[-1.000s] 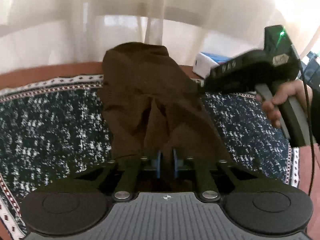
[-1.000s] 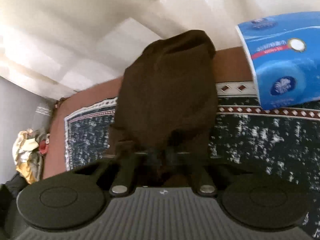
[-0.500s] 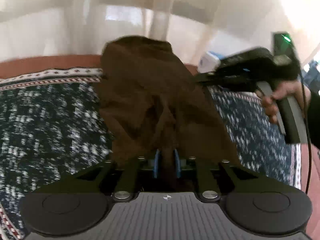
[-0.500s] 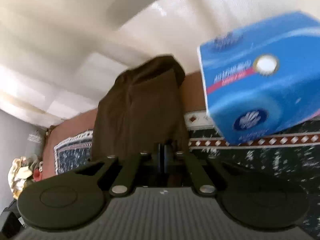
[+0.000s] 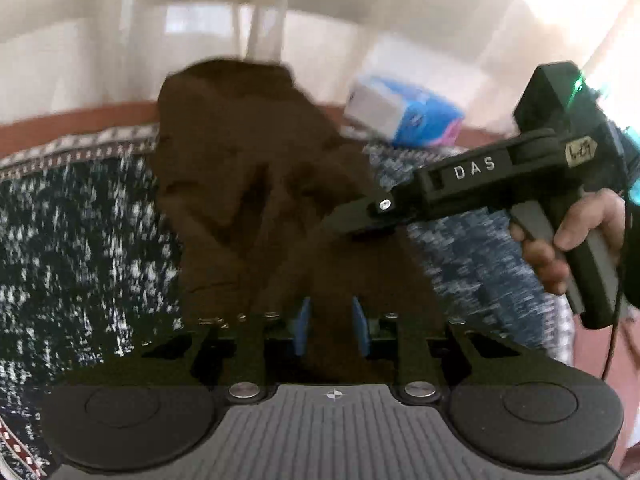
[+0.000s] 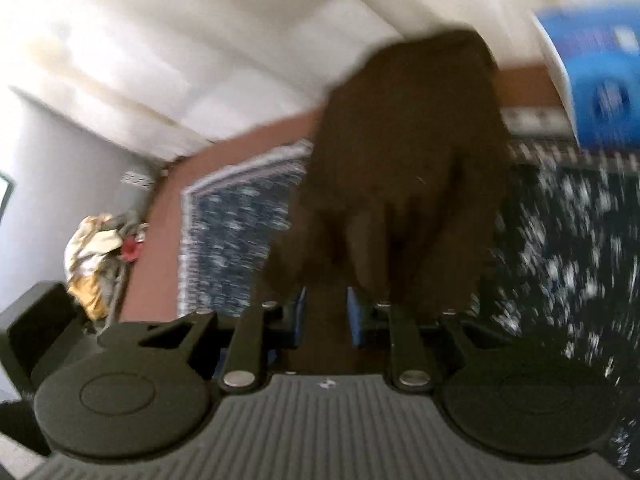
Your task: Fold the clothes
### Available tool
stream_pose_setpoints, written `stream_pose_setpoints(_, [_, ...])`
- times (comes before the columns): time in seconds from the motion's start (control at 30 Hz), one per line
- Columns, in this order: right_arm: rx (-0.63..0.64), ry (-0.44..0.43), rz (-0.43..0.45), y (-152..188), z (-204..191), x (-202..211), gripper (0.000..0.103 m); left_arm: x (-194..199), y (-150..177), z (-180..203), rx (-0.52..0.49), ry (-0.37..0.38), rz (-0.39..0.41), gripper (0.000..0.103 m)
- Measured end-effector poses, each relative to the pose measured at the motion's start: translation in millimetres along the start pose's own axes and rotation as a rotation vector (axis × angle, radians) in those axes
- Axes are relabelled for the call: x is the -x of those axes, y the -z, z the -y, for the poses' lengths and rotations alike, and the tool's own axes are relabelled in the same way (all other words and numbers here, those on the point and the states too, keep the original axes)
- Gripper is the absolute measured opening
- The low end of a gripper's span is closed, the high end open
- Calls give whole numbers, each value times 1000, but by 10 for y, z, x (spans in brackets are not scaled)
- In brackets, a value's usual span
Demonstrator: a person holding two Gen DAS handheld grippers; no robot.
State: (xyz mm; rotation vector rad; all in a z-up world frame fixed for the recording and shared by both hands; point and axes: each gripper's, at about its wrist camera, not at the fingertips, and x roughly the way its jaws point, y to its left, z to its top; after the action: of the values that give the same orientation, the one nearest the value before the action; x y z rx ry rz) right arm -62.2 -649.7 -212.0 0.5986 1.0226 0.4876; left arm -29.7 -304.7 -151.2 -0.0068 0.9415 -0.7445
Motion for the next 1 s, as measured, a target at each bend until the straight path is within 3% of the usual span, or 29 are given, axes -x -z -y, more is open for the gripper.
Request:
stream_pose_setpoints(0.03, [-12, 33, 11, -1, 62, -31, 23, -57, 17, -32, 3, -2, 2, 25])
stream_pose_setpoints(0.07, [-24, 65, 21, 0, 121, -60, 3, -64, -6, -67, 32, 3, 1, 20])
stream_pose_setpoints(0.17, [-27, 58, 54, 90, 31, 115, 0, -34, -79, -136, 104, 5, 7, 23])
stream_pose_setpoints(0.2, [-27, 56, 64, 121, 1, 174, 4, 10, -104, -135, 115, -4, 14, 33])
stream_pose_setpoints(0.23, [-28, 53, 75, 151, -29, 232, 8, 100, -114, -123, 111, -19, 36, 34])
stream_pose_setpoints(0.3, [-30, 49, 97, 211, -89, 349, 26, 297, -89, -119, 112, -49, 75, 44])
stream_pose_setpoints(0.37, [-32, 44, 118, 272, -150, 466, 33, 483, 27, -138, 117, -77, 71, 49])
stream_pose_setpoints(0.47, [-34, 37, 150, 365, -240, 641, 33, 715, 289, -159, 150, -104, 32, 49])
stream_pose_setpoints(0.6, [-12, 35, 84, 856, -418, 736, 42, 1016, 762, -107, 221, -126, -30, 53])
stream_pose_setpoints(0.8, [-41, -6, -53, 1629, -578, 809, 46, 1379, 1459, 103, 341, -123, -71, 59])
stream_pose_setpoints(1.0, [-104, 4, -110, 2250, -759, 938, 48, 1509, 1795, 202, 321, -72, -83, 62])
